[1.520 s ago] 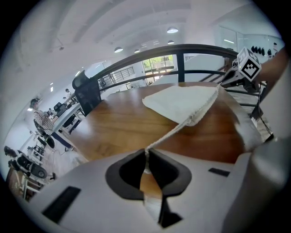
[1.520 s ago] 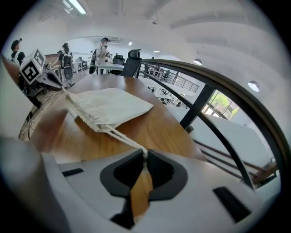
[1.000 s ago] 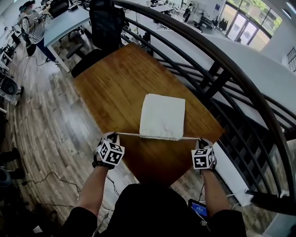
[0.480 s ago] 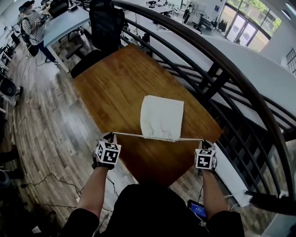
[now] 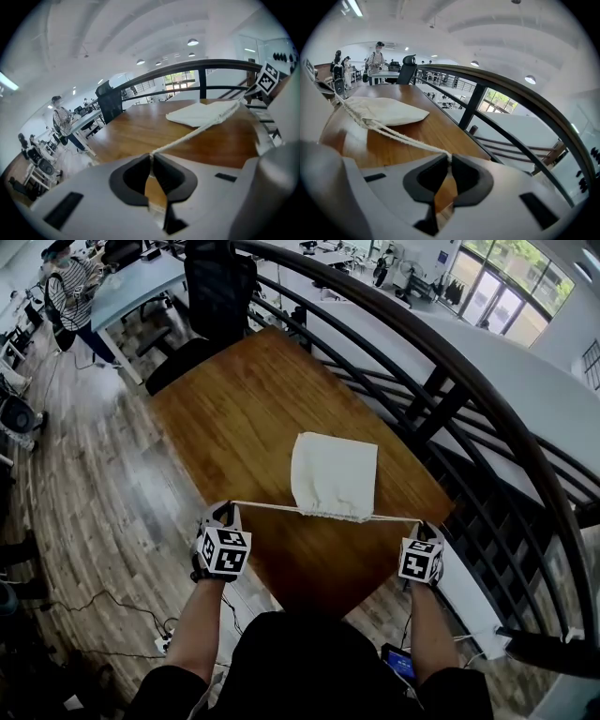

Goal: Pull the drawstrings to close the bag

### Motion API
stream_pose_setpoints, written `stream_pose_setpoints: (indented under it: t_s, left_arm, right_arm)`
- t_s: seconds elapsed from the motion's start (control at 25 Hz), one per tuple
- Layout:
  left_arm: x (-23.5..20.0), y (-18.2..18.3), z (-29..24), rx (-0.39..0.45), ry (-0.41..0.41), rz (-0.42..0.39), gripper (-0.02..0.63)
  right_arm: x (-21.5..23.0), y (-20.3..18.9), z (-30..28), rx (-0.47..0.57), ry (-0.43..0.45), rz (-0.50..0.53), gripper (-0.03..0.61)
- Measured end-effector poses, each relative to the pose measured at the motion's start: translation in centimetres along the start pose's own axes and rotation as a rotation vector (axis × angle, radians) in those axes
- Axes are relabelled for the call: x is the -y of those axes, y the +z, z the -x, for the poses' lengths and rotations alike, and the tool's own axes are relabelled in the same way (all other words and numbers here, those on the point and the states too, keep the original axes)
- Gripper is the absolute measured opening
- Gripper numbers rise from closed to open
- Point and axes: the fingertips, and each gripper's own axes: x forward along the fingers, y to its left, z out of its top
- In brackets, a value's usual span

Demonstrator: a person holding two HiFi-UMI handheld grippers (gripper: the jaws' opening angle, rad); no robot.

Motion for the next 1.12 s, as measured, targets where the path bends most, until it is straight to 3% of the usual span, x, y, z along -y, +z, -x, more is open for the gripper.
stream_pose_setpoints:
  t_s: [0.08, 0.24, 0.4, 0.52, 0.72, 0.92, 1.12]
  left_arm:
    - [-1.0, -0.3, 0.1, -0.001, 0.012, -0.017, 0.034]
    - [-2.7, -1.4, 0.1, -0.024, 0.030, 0.030, 0.034]
    - [-2.7, -1.2, 0.1, -0.029, 0.044, 0.060, 0.034]
    - [-3.0, -1.3, 0.1, -0.028, 0.050, 0.055, 0.034]
    - [-3.1, -2.2, -0.4, -0.053, 0.029, 0.063, 0.034]
    - [-3.5, -2.5, -0.4, -0.062, 0.025, 0.053, 0.034]
    - [-3.0, -2.8, -1.0, -0.079, 0.035, 0.117, 0.034]
  right_arm:
    - [1.0, -0.2, 0.0, 0.014, -0.015, 0.016, 0.025]
    - [1.2, -0.2, 0.4, 0.029, -0.015, 0.057, 0.026]
    - [1.0, 0.0, 0.6, 0.028, -0.012, 0.022, 0.026]
    - [0.8, 0.4, 0.8, 0.043, -0.019, 0.076, 0.026]
    - [0.4, 0.2, 0.3, 0.053, 0.012, 0.005, 0.026]
    - [0.8, -0.5, 0.1, 0.038, 0.015, 0.050, 0.026]
    - [1.3, -0.6, 0.2, 0.026, -0.013, 0.037, 0.026]
